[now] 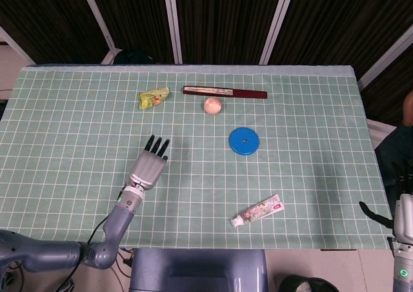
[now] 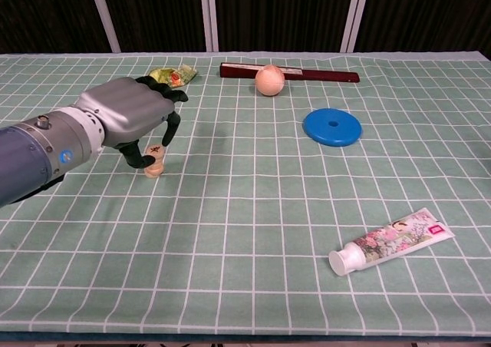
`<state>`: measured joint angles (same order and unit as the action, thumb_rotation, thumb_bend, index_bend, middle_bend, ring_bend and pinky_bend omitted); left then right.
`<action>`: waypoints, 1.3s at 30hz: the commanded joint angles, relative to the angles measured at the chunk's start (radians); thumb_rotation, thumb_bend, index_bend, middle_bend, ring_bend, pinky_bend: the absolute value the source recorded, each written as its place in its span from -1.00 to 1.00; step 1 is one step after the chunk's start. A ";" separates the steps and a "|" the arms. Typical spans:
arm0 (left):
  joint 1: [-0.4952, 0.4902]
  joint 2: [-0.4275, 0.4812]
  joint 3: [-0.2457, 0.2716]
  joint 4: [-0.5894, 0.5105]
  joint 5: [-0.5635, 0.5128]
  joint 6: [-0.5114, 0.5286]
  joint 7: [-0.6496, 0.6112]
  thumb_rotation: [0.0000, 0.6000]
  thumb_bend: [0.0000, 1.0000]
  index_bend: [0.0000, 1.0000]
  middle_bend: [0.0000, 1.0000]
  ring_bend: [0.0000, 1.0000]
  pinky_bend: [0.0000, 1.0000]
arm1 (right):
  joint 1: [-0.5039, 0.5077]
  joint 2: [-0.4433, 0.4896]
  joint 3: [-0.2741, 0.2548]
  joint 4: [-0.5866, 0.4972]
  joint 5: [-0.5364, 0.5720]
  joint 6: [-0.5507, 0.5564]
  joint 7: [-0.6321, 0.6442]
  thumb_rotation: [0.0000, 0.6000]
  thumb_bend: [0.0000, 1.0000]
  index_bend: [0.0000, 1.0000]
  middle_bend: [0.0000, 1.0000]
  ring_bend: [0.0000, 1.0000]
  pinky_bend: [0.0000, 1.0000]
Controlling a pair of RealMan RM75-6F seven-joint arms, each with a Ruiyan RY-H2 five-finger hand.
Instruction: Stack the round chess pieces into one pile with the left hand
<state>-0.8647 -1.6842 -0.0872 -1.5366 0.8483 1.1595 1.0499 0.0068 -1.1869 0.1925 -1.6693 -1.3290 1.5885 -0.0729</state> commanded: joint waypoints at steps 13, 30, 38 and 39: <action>0.017 0.065 -0.010 -0.118 0.061 0.067 -0.017 1.00 -0.38 -0.36 -0.96 -1.00 -1.00 | 0.001 -0.003 -0.001 0.003 -0.003 0.002 -0.006 1.00 -0.53 -0.82 -0.97 -1.00 -1.00; 0.323 0.446 0.084 -0.376 0.418 0.373 -0.474 1.00 -0.39 -0.72 -1.00 -1.00 -1.00 | 0.008 0.004 -0.034 0.026 -0.083 0.003 0.004 1.00 -0.53 -0.82 -0.97 -1.00 -1.00; 0.455 0.537 0.141 -0.311 0.491 0.426 -0.685 1.00 -0.39 -0.76 -1.00 -1.00 -1.00 | 0.012 0.011 -0.040 0.024 -0.088 -0.010 0.009 1.00 -0.54 -0.82 -0.97 -1.00 -1.00; 0.461 0.540 0.143 -0.304 0.494 0.421 -0.691 1.00 -0.39 -0.76 -1.00 -1.00 -1.00 | 0.012 0.011 -0.040 0.024 -0.088 -0.009 0.008 1.00 -0.54 -0.82 -0.97 -1.00 -1.00</action>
